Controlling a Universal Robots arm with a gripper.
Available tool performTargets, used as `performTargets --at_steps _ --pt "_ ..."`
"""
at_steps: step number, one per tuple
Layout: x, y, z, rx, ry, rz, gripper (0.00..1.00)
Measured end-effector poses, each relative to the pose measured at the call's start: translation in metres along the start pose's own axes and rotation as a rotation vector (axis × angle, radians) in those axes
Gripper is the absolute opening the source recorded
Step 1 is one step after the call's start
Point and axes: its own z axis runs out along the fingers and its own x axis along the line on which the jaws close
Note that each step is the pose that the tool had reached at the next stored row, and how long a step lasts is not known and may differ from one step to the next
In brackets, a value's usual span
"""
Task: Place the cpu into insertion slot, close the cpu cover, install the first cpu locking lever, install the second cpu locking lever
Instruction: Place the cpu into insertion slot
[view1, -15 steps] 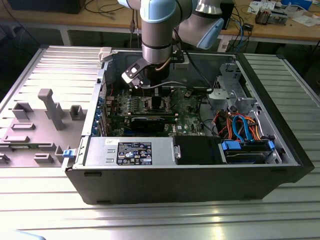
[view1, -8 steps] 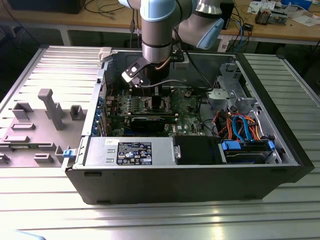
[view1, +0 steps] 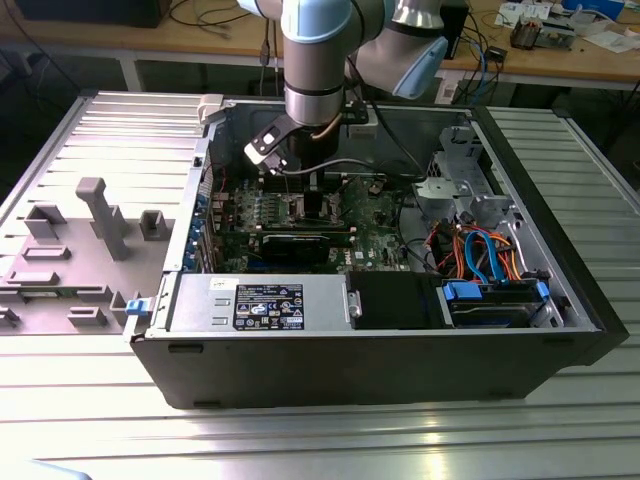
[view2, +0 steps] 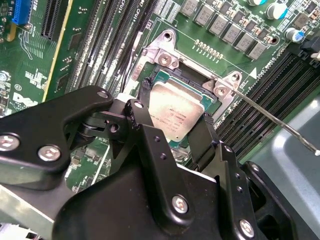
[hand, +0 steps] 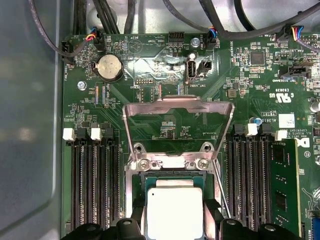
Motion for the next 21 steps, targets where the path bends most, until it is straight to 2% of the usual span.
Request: performTargets --at_steps 11,12,13,14,17,21 --pt "0.0003 0.0005 0.0029 -0.0002 0.0 0.0 0.55" --pt "0.0006 0.0006 0.0035 -0.0011 0.0015 0.0 0.56" --pt "0.0003 0.0005 0.0021 -0.0001 -0.0001 0.0 0.68" --pt "0.0001 0.0009 -0.0065 0.0036 0.0001 0.0 0.68" --pt "0.0001 0.0009 -0.0064 0.0042 0.006 0.0 0.68" --pt "0.0006 0.0018 -0.0025 0.0041 0.0124 0.0 0.68"
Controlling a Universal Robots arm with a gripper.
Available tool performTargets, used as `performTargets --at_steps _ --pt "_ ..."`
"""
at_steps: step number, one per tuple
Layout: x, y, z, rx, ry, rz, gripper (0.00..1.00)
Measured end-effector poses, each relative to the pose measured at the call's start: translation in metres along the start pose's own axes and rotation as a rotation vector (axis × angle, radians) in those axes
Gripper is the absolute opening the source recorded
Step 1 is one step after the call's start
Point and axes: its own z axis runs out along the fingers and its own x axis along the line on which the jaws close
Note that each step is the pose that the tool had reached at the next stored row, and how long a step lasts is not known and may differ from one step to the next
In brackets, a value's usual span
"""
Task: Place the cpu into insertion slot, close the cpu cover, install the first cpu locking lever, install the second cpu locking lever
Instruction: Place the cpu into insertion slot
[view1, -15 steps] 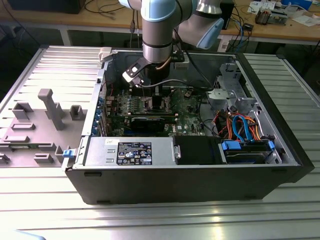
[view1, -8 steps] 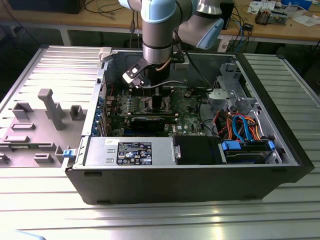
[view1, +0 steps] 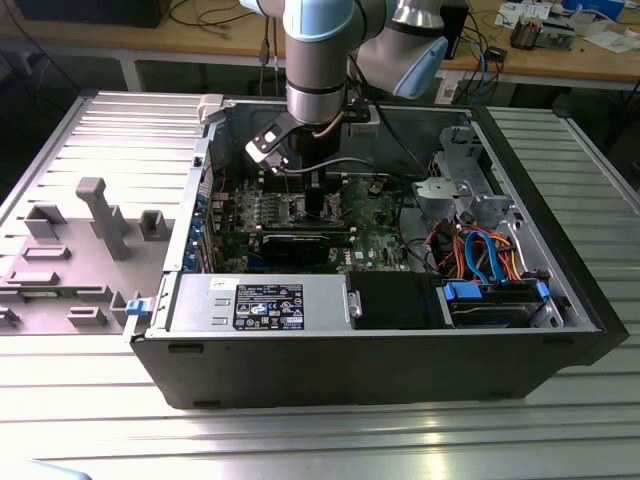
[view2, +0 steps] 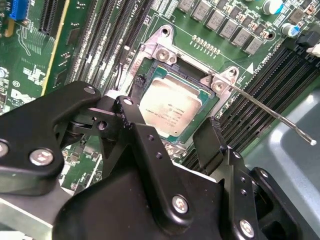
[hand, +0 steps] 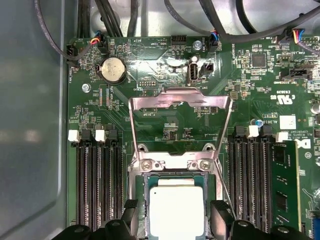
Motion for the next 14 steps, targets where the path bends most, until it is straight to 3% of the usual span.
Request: performTargets --at_steps 7,14 --pt "0.0003 0.0 0.0039 0.0002 0.0174 0.001 0.68" --pt "0.0014 0.0 0.0042 0.0001 0.0186 0.001 0.68"
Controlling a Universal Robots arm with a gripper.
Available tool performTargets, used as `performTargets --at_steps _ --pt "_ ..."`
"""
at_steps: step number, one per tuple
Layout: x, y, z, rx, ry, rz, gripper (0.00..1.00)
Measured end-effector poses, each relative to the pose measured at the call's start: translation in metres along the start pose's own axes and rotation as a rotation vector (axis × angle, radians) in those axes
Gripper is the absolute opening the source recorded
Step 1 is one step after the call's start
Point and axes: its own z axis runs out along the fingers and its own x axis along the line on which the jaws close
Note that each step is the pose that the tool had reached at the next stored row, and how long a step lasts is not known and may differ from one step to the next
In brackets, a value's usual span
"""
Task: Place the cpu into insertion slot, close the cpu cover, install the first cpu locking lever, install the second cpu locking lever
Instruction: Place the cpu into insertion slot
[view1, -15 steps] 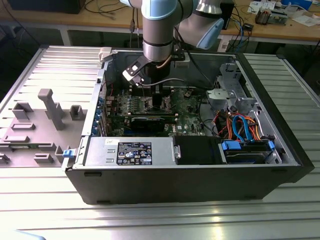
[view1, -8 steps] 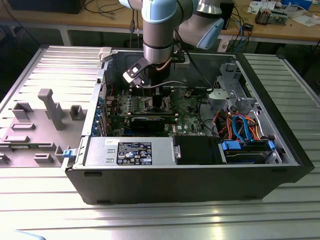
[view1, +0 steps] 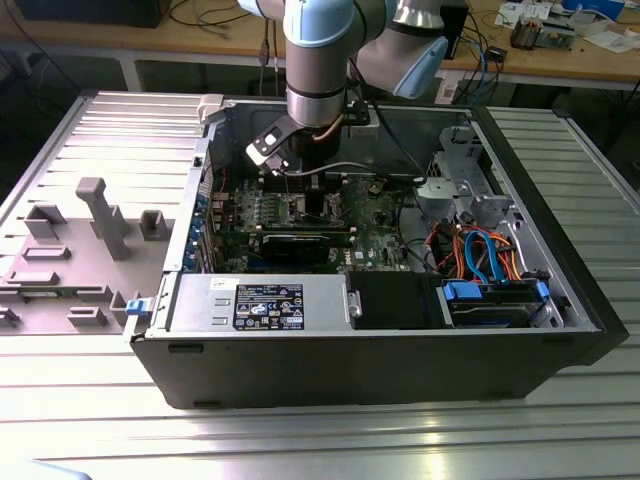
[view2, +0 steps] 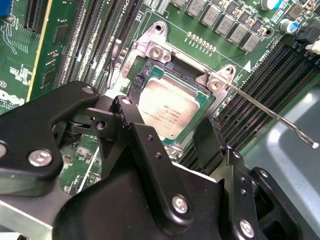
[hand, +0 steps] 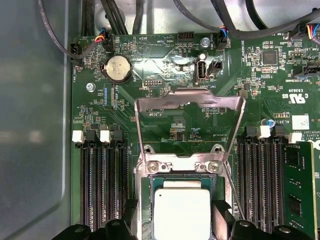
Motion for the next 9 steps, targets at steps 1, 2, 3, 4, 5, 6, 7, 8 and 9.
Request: performTargets --at_steps 1,2,3,4,5,6,7,8,9 --pt "0.0 0.0 0.0 0.0 -0.0004 0.0 0.68" --pt "0.0 0.0 0.0001 -0.0001 -0.0016 0.0 0.68" --pt "0.0 0.0 0.0 -0.0001 -0.0021 0.0 0.68" --pt "-0.0003 0.0 -0.0003 -0.0002 -0.0031 0.0 0.68" --pt "-0.0005 0.0 -0.0004 0.0 -0.005 0.0 0.68" --pt "-0.0006 0.0 -0.0004 0.0 -0.0092 -0.001 0.68" --pt "-0.0007 0.0 -0.0003 -0.0002 -0.0155 -0.001 0.68" --pt "-0.0007 0.0 -0.0003 -0.0003 -0.0218 -0.001 0.68" --pt "-0.0007 0.0 -0.0003 -0.0003 -0.0276 -0.001 0.68"
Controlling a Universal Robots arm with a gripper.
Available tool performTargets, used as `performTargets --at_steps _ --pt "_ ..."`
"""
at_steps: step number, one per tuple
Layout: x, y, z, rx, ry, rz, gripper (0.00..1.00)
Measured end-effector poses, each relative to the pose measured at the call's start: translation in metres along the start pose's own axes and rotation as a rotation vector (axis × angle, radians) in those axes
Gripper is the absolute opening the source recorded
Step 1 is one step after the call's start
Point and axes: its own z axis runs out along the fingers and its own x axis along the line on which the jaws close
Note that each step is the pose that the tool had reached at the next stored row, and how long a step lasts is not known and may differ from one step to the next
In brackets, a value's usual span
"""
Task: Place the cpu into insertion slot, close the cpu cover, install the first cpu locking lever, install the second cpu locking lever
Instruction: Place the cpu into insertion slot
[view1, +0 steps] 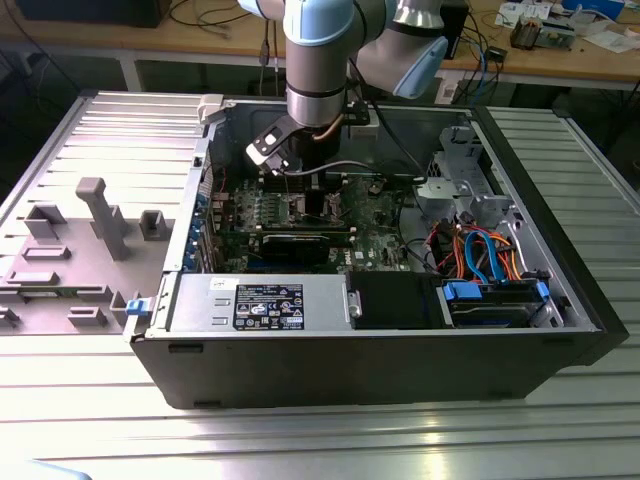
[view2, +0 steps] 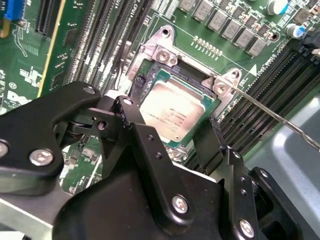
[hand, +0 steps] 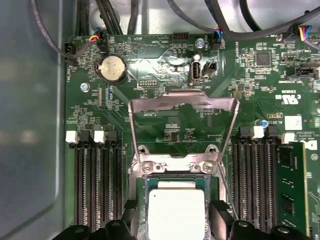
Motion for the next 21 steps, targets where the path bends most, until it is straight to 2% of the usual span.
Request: performTargets --at_steps 5,6,10,13,21 --pt "-0.0002 0.0 -0.0001 0.0001 -0.0006 0.0 0.66" --pt "-0.0002 0.0001 -0.0001 0.0001 -0.0006 0.0 0.59" --pt "-0.0002 0.0001 -0.0001 0.0002 -0.0006 0.0 0.59" --pt "-0.0002 0.0001 -0.0001 0.0002 -0.0005 0.0 0.55" --pt "-0.0028 0.0001 0.0 0.0001 -0.0006 -0.001 0.55"
